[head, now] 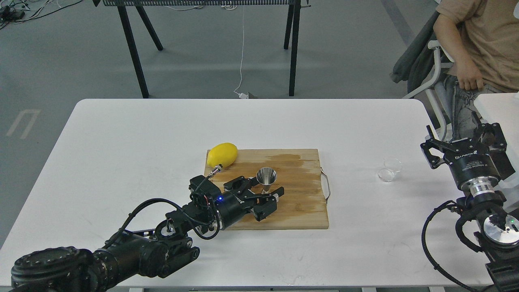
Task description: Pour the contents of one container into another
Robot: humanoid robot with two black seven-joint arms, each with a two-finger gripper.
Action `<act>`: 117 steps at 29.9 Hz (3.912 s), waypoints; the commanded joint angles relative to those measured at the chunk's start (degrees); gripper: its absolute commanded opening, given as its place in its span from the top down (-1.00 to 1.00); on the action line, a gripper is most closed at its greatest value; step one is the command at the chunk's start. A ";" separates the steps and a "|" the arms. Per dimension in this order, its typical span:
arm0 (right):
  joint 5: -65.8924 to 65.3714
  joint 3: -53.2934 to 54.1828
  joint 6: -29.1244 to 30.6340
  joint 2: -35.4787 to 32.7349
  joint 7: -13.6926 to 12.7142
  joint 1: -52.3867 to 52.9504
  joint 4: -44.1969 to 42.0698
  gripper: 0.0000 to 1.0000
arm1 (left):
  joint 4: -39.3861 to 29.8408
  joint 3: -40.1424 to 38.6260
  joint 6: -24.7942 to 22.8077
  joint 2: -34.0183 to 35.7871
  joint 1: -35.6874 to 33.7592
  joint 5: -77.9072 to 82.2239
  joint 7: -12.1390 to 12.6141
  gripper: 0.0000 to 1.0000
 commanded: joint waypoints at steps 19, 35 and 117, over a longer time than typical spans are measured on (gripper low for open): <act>0.00 0.04 0.00 0.33 0.00 0.00 0.00 -0.97 | -2.02 -0.09 0.00 1.93 1.29 -0.01 0.00 -0.62; 0.00 0.12 0.00 0.41 0.00 0.00 0.00 -0.97 | -2.02 -0.09 0.00 4.22 1.64 -0.01 0.00 -0.61; 21.80 -5.23 -56.00 -3.28 -9.14 -3.69 25.23 -0.97 | -17.49 -29.09 -56.00 43.07 4.98 -79.46 0.00 -0.85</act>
